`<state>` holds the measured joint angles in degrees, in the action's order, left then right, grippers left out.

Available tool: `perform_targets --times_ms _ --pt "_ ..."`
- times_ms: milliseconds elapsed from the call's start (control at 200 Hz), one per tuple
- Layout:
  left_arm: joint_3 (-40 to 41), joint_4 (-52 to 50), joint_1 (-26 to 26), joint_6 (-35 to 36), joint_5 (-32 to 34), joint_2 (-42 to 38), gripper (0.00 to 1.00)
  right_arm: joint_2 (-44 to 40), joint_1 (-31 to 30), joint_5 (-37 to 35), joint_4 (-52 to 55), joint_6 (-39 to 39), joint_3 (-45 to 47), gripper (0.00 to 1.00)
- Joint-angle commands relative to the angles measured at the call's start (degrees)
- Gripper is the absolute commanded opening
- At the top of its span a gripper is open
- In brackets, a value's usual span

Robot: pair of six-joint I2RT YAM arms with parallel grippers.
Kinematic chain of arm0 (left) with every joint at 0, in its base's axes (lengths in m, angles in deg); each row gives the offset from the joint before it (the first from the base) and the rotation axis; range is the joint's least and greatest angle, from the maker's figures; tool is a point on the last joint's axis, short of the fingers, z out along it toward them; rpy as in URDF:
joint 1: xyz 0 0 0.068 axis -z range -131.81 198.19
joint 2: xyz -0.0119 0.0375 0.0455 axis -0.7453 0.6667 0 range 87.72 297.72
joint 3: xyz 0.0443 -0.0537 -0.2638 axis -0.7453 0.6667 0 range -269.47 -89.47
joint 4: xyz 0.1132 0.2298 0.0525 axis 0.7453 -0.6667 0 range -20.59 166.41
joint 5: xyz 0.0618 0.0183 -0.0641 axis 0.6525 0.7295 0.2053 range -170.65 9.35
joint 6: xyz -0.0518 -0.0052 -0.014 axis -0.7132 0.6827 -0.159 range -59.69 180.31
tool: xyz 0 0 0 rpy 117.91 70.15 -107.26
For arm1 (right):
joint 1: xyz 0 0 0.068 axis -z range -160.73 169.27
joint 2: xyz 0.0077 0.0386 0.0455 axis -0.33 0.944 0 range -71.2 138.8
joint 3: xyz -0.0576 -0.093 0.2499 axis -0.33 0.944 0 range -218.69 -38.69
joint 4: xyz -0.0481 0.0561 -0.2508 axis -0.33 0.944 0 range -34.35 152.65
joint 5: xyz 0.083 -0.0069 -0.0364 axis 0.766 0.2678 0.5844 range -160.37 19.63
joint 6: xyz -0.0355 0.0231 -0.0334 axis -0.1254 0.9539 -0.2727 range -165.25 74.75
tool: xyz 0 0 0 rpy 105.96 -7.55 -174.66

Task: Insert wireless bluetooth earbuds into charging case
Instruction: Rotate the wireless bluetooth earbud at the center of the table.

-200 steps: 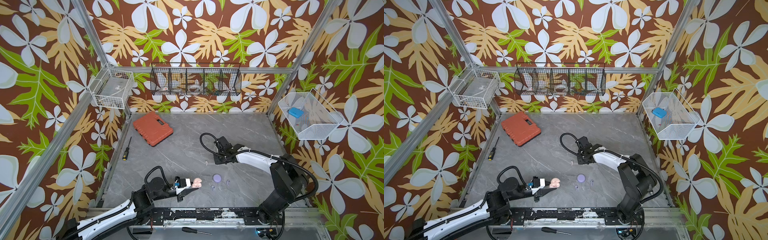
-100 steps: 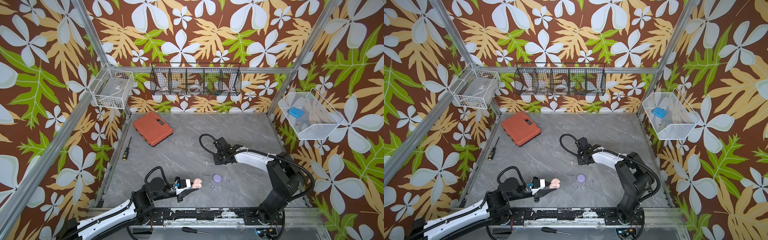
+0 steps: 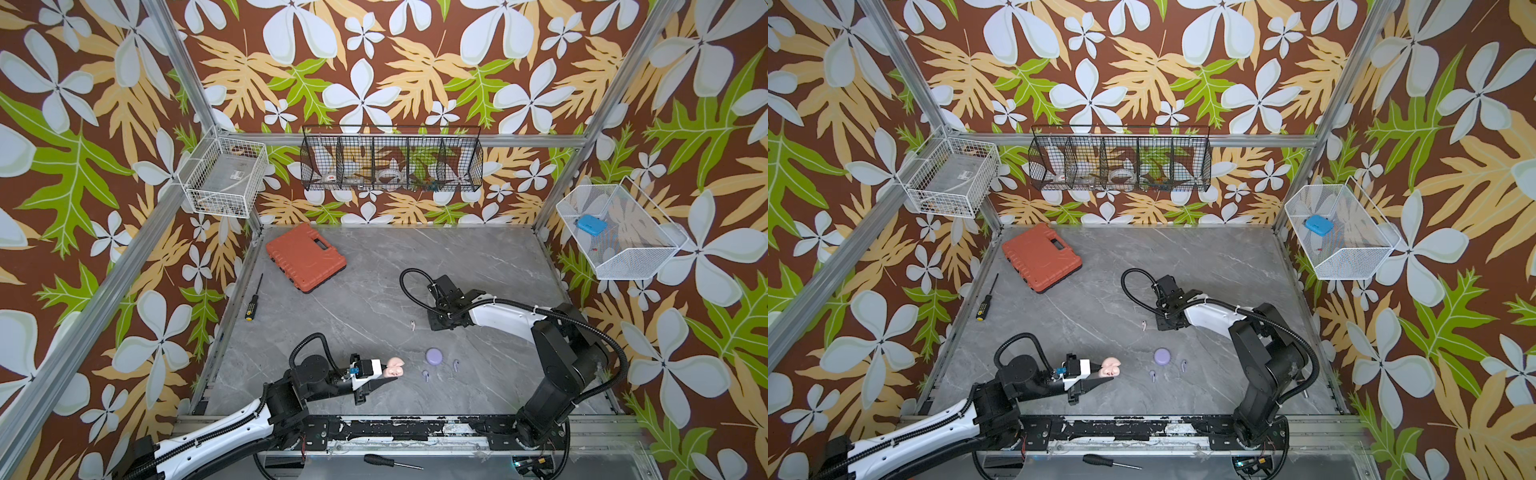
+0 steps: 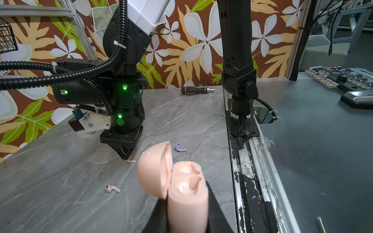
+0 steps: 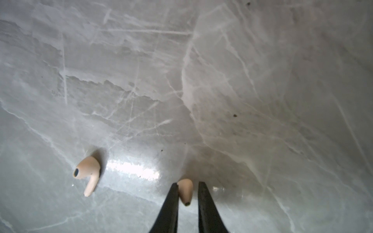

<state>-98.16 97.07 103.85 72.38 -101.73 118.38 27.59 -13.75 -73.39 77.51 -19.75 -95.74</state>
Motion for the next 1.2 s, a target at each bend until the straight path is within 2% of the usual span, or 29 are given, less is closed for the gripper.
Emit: perform_targets --times_ms 0,1196 --pt "0.0 1.9 0.0 0.1 -0.2 0.0 0.0 0.0 0.3 0.3 -0.8 0.4 0.2 0.17" --pt "0.2 1.7 0.0 0.4 -0.2 0.5 0.0 -4.6 3.6 8.3 -7.7 3.8 7.5 0.13"
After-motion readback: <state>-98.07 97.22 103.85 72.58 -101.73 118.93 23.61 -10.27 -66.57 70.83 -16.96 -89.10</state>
